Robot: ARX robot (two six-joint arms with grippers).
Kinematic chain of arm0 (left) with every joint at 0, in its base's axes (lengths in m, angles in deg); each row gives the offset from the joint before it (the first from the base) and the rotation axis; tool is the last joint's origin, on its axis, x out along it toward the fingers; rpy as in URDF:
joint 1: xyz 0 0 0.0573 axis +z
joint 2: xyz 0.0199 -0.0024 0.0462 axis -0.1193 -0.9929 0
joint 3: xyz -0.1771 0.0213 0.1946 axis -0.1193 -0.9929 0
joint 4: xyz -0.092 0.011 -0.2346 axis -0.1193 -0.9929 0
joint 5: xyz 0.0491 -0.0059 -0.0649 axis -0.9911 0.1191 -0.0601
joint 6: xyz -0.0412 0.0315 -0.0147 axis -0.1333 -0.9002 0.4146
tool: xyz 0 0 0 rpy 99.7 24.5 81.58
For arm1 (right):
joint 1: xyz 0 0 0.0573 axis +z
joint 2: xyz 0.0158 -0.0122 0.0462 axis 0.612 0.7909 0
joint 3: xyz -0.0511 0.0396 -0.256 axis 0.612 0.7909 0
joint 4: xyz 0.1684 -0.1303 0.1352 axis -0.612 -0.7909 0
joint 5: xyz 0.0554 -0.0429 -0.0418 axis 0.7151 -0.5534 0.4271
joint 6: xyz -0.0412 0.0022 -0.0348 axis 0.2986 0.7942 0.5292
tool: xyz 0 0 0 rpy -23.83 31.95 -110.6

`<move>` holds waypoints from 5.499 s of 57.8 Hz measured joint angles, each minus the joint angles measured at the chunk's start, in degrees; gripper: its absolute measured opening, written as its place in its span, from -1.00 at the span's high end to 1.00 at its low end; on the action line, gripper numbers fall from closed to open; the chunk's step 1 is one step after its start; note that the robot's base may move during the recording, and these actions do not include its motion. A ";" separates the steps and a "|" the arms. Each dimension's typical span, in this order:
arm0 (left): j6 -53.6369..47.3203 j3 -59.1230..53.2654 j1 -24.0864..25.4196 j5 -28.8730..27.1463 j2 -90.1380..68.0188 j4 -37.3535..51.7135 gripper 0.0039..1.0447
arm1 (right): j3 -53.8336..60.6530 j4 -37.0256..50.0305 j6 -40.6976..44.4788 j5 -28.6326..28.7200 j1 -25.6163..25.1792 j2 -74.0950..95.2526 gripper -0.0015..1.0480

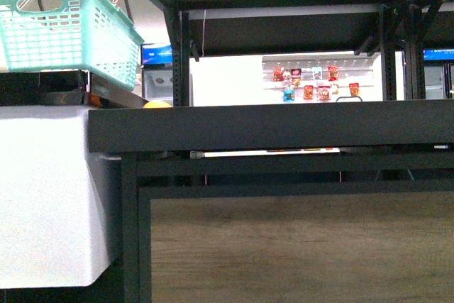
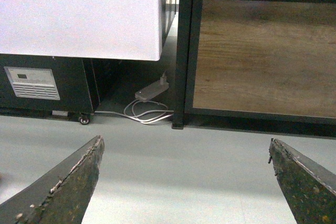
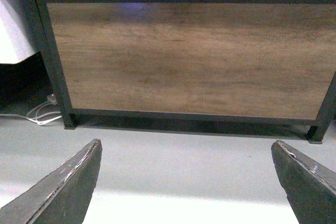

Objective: Pick lemon from shelf

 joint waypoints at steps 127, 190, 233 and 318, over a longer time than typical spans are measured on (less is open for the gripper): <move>0.00 0.00 0.00 0.00 0.00 0.00 -0.85 | 0.00 0.02 0.00 0.00 0.00 0.00 -0.86; 0.00 0.00 0.00 -0.02 0.02 0.00 -0.85 | 0.00 0.02 0.00 -0.13 0.00 0.00 -0.86; 0.00 0.00 -0.02 0.02 0.02 0.00 -0.85 | 0.00 0.00 -0.02 -0.04 0.00 0.07 -0.86; 0.00 0.00 -0.02 0.00 0.04 0.00 -0.85 | 0.00 0.00 -0.02 -0.17 0.00 0.04 -0.86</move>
